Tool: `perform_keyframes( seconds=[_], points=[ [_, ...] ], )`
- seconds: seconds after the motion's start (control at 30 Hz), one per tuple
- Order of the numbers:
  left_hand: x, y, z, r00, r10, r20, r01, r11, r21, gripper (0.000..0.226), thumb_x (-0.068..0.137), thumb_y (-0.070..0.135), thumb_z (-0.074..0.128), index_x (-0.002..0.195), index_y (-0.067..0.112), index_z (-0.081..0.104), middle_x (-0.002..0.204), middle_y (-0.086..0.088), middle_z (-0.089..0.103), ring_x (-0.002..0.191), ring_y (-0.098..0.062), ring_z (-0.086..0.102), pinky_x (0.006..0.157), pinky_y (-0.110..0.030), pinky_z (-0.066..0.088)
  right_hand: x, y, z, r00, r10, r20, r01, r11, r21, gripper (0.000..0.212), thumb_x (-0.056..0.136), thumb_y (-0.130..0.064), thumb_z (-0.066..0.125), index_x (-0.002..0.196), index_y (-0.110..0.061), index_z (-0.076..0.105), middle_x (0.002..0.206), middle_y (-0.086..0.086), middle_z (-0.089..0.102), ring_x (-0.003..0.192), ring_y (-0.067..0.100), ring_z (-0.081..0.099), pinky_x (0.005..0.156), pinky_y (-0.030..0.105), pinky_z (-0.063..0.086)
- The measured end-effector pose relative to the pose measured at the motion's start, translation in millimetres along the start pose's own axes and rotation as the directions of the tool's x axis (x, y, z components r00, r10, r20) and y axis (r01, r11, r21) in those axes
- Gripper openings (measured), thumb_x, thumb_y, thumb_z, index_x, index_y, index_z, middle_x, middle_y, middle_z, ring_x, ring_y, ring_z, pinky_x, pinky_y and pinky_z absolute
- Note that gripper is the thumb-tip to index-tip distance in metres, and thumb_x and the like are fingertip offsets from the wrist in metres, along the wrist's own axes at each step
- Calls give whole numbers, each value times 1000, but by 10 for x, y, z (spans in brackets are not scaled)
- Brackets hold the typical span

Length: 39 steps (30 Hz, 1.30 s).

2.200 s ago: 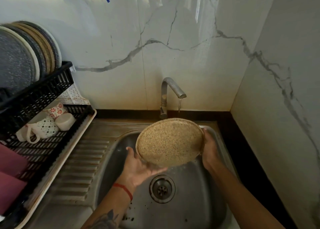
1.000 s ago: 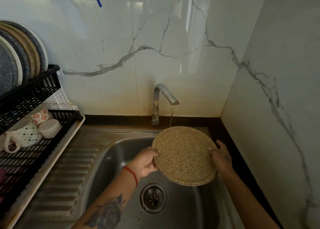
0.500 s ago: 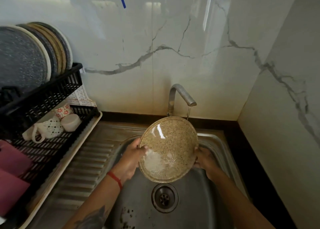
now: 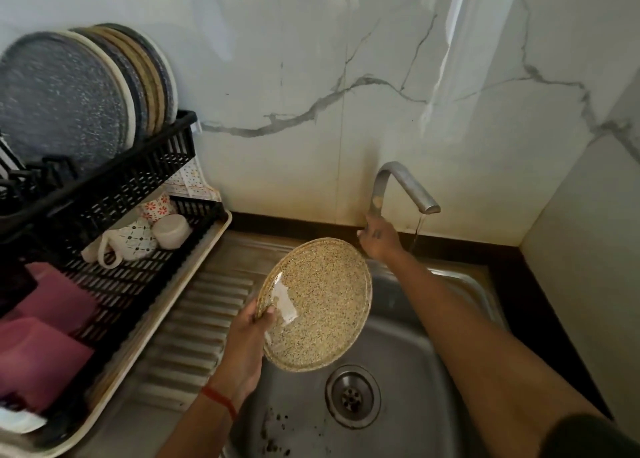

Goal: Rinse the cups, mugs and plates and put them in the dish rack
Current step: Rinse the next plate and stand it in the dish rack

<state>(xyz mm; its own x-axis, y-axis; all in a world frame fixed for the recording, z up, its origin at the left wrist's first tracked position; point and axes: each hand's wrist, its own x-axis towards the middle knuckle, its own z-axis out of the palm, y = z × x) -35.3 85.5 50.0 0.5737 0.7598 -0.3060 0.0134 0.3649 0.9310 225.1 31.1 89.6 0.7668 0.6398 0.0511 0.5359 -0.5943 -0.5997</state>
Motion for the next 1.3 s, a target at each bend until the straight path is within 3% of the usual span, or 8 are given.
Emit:
perform_keyframes(
  seconds=[0.13,0.27,0.47,0.67,0.83,0.93,1.13,1.3],
  points=[
    [8,-42,-37,1000,9,13,-9,1000,-21,28,97,8,47,122,14,60,116,-6,69,112,-27,61,101,-55,44,73,167,68,997,4,-79,7,990,143,19,96,-4,49,108,-7,64,110,16,65,99,30,60,90,41,50],
    [0,-40,-41,1000,12,11,-12,1000,-23,28,98,13,47,124,14,58,118,-6,68,114,-26,60,103,-55,42,60,253,77,982,104,-159,-47,943,329,18,96,-5,48,101,-10,65,111,9,66,104,22,60,81,22,47],
    [-9,-27,-28,1000,29,-3,-29,999,-42,33,98,16,48,130,12,56,120,-5,67,115,-24,60,104,-53,42,-231,213,172,995,73,-63,-39,902,431,48,97,-11,50,144,-18,38,146,10,42,133,29,40,108,40,37],
    [-78,-84,19,997,77,7,-77,997,6,21,97,19,51,114,20,63,113,-1,70,105,-15,65,91,-38,53,-1105,256,531,911,350,220,-382,510,770,49,99,-45,38,143,-24,35,144,9,41,126,29,44,102,49,40],
    [-249,-195,72,985,169,43,-173,979,110,38,98,35,41,129,15,48,125,-4,59,109,-8,57,91,-26,46,-1547,250,384,879,384,282,-393,249,885,54,97,-53,37,142,-23,39,131,4,51,105,18,52,81,36,43],
    [-408,-230,163,977,211,-19,-209,974,84,58,88,57,29,138,29,36,143,3,42,119,-1,42,96,-21,33,-1743,248,243,915,342,215,-308,245,919,53,96,-55,34,139,-25,43,127,2,56,105,15,56,77,33,46],
    [-663,-321,246,993,116,-1,-116,990,78,80,81,65,21,152,30,9,157,4,19,129,-2,22,102,-24,19,-2133,188,104,939,345,-12,-105,319,942,53,84,-59,38,130,-32,44,122,-11,54,112,4,49,98,31,34],
    [-775,-402,188,991,133,17,-133,990,35,47,83,63,25,126,51,37,141,13,40,126,-4,38,97,-21,31,-2372,246,141,942,328,-67,-38,303,952,38,80,-57,43,114,-42,48,117,-12,56,108,1,52,83,19,39]
  ],
)
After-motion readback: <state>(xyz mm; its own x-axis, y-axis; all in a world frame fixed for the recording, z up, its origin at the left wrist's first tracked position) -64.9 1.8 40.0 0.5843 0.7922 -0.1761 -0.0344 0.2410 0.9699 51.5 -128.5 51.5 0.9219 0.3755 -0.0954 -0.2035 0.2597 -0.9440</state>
